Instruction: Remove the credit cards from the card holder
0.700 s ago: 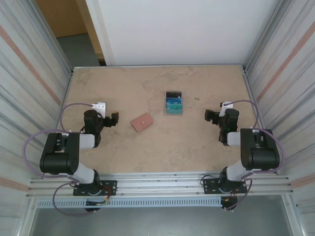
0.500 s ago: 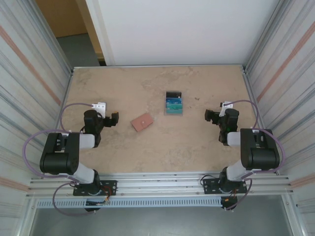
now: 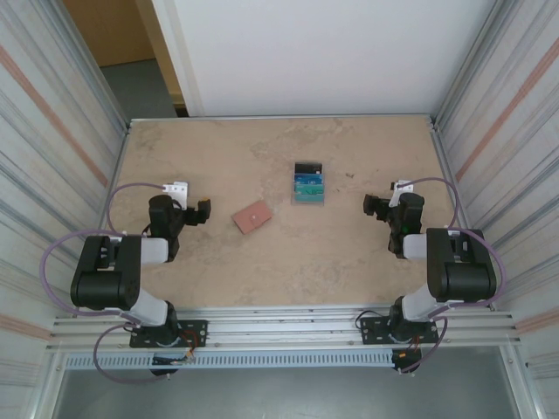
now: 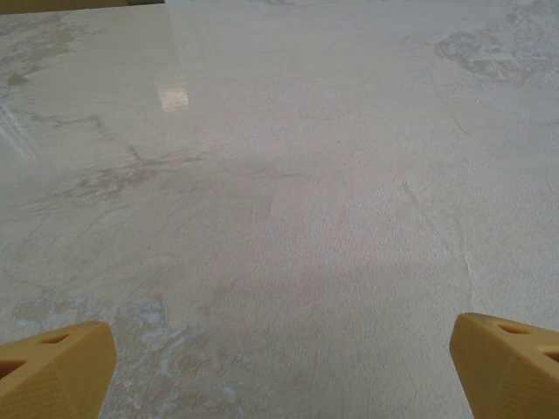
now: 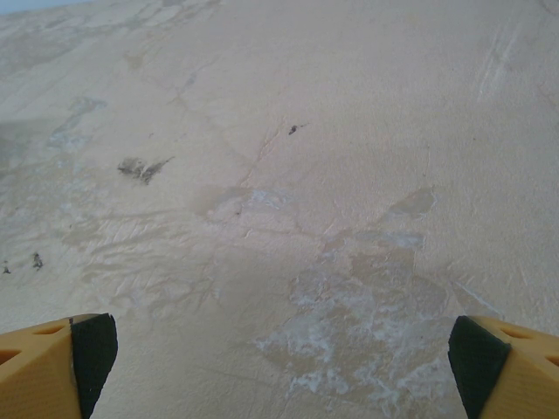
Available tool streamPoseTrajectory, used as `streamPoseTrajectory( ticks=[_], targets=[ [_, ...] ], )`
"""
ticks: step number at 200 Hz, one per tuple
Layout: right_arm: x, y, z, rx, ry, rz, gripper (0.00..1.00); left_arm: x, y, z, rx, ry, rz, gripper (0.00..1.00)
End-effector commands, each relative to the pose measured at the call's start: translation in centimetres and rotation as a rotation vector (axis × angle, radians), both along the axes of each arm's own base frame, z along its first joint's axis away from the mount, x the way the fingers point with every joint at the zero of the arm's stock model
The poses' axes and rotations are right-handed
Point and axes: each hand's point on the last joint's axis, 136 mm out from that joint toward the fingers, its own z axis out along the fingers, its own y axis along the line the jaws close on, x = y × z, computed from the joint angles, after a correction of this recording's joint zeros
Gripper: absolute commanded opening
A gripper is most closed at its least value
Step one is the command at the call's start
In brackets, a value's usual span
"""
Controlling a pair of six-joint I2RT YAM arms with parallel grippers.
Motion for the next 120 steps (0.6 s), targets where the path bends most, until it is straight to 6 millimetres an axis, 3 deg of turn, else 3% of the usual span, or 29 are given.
streamPoseTrajectory(
  ticks=[1, 120],
  targets=[
    [0.93, -0.45, 1.06, -0.014, -0.036, -0.009, 0.99, 0.90, 0.50, 1.20, 0.017, -0.043, 0.013, 0.99],
    [0.89, -0.49, 1.11, -0.014, -0.039, -0.010, 0.99, 0.87, 0.50, 1.34, 0.015, -0.049, 0.012, 0.99]
  ],
)
